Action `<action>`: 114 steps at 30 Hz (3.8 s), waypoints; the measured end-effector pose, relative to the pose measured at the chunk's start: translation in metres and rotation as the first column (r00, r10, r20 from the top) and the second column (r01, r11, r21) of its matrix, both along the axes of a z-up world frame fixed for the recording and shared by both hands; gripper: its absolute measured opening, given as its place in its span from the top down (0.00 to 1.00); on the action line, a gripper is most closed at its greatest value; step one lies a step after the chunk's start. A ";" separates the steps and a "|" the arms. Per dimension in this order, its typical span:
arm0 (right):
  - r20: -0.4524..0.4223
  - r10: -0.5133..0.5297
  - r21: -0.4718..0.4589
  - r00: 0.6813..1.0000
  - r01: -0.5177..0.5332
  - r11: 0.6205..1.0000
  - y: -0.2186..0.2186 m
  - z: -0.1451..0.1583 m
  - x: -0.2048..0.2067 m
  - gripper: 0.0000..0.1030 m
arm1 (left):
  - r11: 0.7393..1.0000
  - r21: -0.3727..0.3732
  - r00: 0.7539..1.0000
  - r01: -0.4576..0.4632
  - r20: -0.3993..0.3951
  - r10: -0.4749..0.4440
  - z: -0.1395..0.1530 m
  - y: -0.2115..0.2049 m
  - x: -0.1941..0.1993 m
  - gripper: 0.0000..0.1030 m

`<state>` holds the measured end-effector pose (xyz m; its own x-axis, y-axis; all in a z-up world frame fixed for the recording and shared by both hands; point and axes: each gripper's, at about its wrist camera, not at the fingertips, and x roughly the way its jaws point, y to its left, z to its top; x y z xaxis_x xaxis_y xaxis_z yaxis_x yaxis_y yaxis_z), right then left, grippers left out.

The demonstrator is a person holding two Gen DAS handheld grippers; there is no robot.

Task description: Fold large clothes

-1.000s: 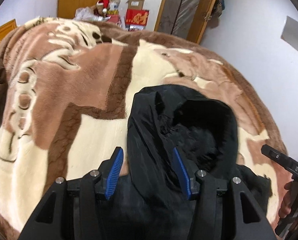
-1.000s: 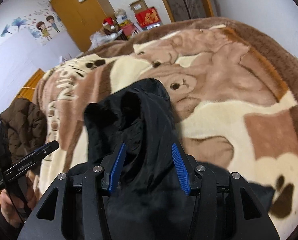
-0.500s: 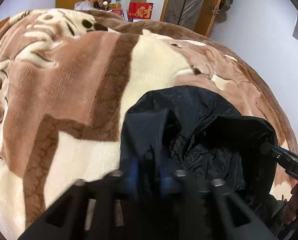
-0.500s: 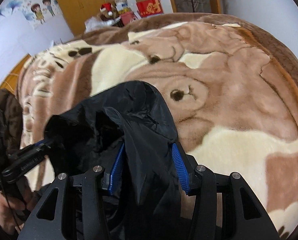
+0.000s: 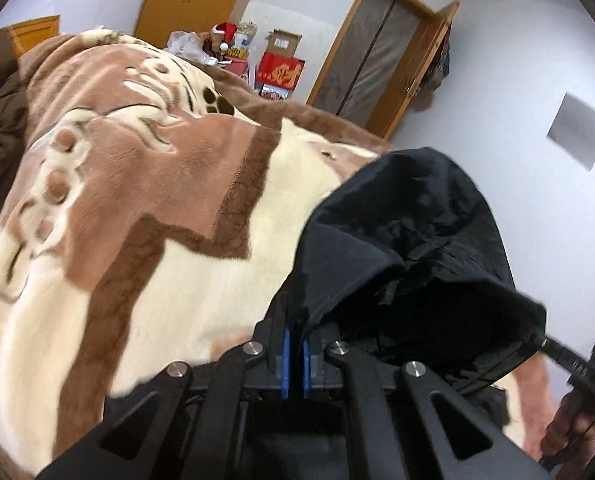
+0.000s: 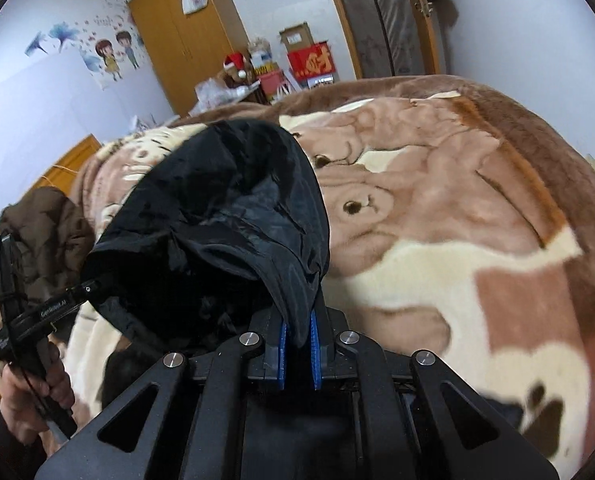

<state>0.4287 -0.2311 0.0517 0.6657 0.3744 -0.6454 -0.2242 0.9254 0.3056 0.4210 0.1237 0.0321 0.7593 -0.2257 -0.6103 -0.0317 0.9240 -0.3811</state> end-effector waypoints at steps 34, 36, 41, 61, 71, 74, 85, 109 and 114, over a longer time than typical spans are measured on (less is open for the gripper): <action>-0.070 0.102 0.064 0.992 -0.098 0.993 0.015 -0.025 -0.141 0.73 | 0.980 0.016 0.980 0.196 -0.035 -0.196 -0.007 -0.043 -0.182 0.90; -0.123 0.100 -0.009 0.987 -0.102 0.995 0.027 -0.048 -0.127 0.73 | 0.971 0.027 0.971 0.236 -0.052 -0.235 -0.018 -0.060 -0.173 0.90; -0.309 0.050 -0.073 0.950 -0.076 0.994 0.020 -0.136 -0.131 0.73 | 0.961 0.049 0.945 0.274 -0.198 -0.259 -0.083 -0.087 -0.169 0.90; -0.076 0.195 -0.084 0.978 -0.201 0.976 0.078 -0.060 -0.154 0.73 | 0.986 0.102 0.981 0.135 -0.152 -0.119 -0.066 -0.049 -0.170 0.90; -0.247 0.083 0.018 0.965 -0.081 0.997 0.043 -0.149 -0.138 0.81 | 0.998 0.008 0.960 0.068 -0.272 -0.063 -0.128 -0.023 -0.161 0.90; -0.206 0.097 0.008 0.974 -0.098 0.995 0.044 -0.114 -0.149 0.81 | 0.997 0.012 0.961 0.073 -0.267 -0.068 -0.111 -0.024 -0.168 0.90; -0.060 -0.028 -0.070 0.998 0.024 0.997 0.015 -0.082 -0.053 0.80 | 0.992 0.113 0.992 0.056 -0.119 -0.042 -0.061 -0.022 -0.100 0.90; -0.048 0.149 0.036 0.988 -0.147 0.988 0.032 -0.078 -0.152 0.78 | 0.972 0.026 0.971 0.233 -0.064 -0.231 -0.072 -0.063 -0.190 0.90; -0.211 0.094 0.035 0.973 -0.089 0.995 0.024 -0.150 -0.141 0.80 | 0.966 0.041 0.950 0.255 -0.195 -0.243 -0.119 -0.082 -0.187 0.90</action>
